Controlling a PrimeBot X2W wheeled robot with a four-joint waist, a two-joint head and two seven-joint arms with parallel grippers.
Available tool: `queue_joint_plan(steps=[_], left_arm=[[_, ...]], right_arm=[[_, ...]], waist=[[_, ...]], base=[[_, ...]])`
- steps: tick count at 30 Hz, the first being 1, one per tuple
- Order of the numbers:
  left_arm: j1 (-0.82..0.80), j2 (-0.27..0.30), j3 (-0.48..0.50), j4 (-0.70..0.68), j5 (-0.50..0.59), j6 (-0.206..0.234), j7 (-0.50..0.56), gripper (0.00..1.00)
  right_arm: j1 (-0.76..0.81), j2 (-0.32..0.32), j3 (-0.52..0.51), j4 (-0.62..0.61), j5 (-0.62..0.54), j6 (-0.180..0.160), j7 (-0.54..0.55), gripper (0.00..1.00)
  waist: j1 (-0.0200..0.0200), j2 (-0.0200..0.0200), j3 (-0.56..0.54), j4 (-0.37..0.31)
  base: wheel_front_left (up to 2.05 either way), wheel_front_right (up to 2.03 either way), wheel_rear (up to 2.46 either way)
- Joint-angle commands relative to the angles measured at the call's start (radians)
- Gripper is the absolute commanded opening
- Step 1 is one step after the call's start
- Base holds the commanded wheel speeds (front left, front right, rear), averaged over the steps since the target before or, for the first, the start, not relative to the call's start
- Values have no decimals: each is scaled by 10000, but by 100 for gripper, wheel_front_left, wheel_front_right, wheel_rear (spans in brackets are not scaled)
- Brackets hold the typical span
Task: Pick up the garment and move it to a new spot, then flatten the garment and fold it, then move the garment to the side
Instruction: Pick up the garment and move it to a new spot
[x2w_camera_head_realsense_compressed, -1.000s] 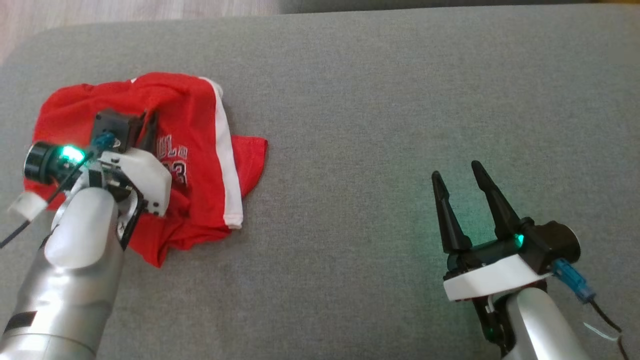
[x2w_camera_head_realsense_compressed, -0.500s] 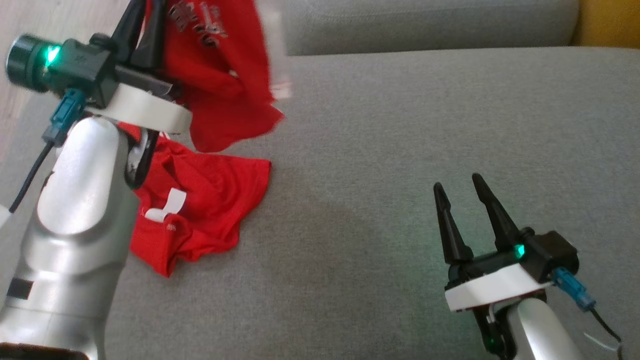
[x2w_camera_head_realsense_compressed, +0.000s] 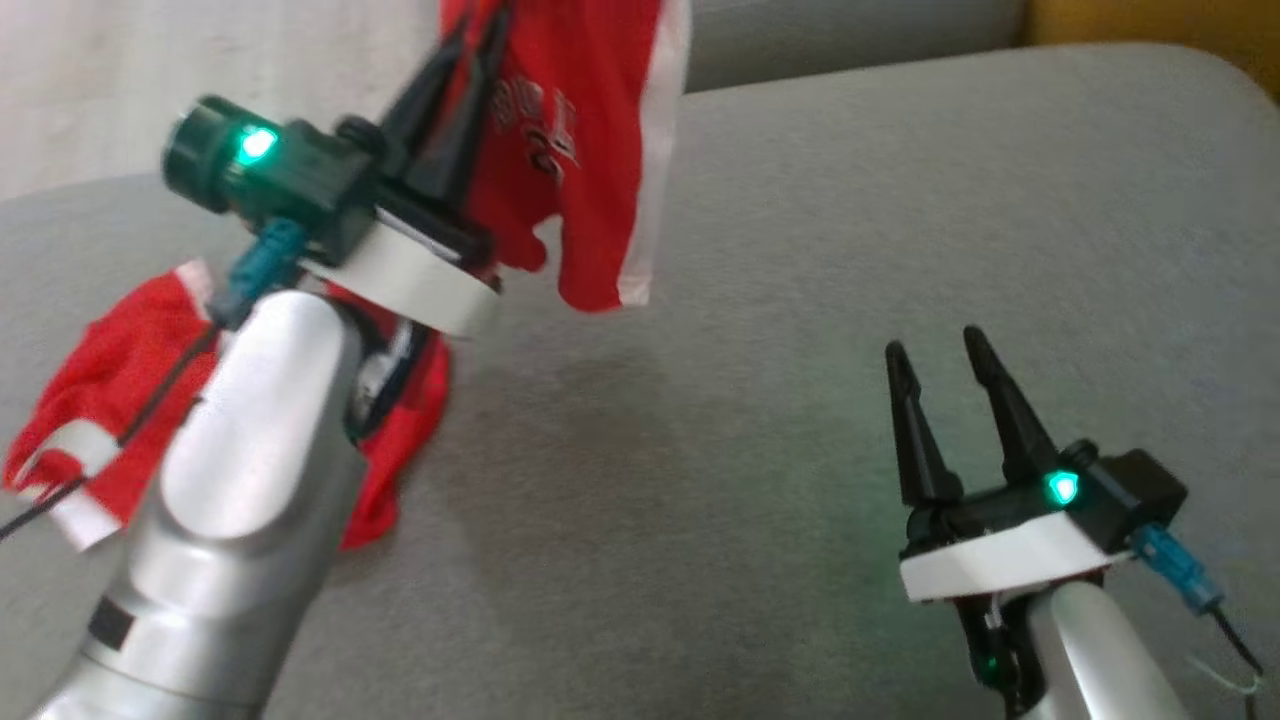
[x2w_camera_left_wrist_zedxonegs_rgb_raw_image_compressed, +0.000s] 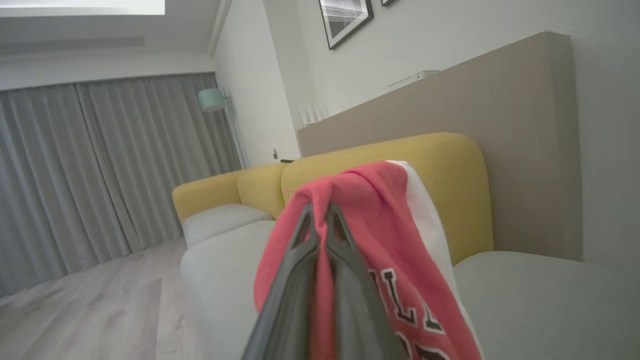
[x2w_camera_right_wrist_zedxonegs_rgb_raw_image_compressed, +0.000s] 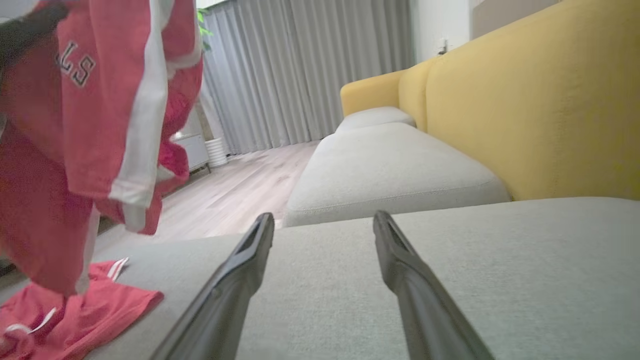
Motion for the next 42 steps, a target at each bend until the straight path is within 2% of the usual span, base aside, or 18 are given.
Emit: queue_joint_plan(steps=[1,7,12,14,20,28,35,42], left_arm=[[-350,169,236,-404,-41,-41,102,0],[-373,-167,-192,-93,38,66,338,0],[-1013,-375,-255,919,141,154,174,0],[-1331,-444,-276,1520,126,130,43,100],[-2002,-557,-396,2993,194,79,-606,100],[-1895,-670,-369,3544,48,153,-1547,100],[-795,-463,-236,3031,22,606,-1991,100],[1643,-395,216,1976,-303,1395,-2143,100]], right_arm=[[-475,-50,220,-443,104,-7,-107,100],[-689,-50,362,-881,415,-7,-107,100],[-840,-50,512,-1204,709,-7,-107,100],[-869,-50,582,-1266,813,-7,-107,100],[-842,-50,650,-1368,886,-7,-107,100],[-786,-50,398,-1282,553,-7,-107,100],[-636,-50,82,-1140,110,-7,-107,100],[-160,-50,-376,-966,-238,-7,-107,100]], waist=[[0,0,216,-633],[0,0,696,-1953],[0,0,1221,-2864],[0,0,1399,-3117],[0,0,1632,-3278],[0,0,1337,-2402],[0,0,818,-1222],[0,0,205,-151]], base=[[0,0,0],[0,0,0],[0,0,0],[0,0,0],[0,0,0],[0,0,0],[0,0,0],[0,0,0]])
